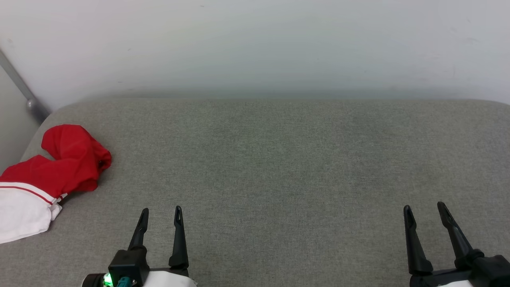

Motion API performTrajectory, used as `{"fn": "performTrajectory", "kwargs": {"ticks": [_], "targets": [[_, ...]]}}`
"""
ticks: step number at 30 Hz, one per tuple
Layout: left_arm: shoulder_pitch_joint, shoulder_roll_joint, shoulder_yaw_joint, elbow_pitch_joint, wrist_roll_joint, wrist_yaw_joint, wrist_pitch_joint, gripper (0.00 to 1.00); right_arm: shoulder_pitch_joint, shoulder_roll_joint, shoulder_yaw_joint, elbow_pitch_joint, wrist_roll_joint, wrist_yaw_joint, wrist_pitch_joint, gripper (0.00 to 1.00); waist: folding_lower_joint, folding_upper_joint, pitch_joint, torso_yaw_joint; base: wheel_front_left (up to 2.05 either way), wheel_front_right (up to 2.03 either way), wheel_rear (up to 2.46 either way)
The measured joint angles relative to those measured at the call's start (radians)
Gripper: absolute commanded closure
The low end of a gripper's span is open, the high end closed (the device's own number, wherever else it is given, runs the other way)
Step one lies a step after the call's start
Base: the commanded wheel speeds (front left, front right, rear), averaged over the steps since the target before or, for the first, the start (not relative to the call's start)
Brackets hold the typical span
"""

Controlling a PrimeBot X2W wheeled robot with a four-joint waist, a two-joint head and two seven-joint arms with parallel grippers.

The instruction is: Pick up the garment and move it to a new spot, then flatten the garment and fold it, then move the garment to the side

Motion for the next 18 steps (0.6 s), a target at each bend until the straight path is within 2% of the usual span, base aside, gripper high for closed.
{"fn": "performTrajectory", "kwargs": {"ticks": [18], "targets": [[-0.001, 0.0, 0.002, 0.001, -0.007, 0.009, 0.0, 0.0, 0.006, 0.0, -0.002, 0.003, 0.009, 0.0, 0.0, 0.0, 0.0, 0.0, 0.001, 0.031, 0.0, 0.0, 0.0]]}}
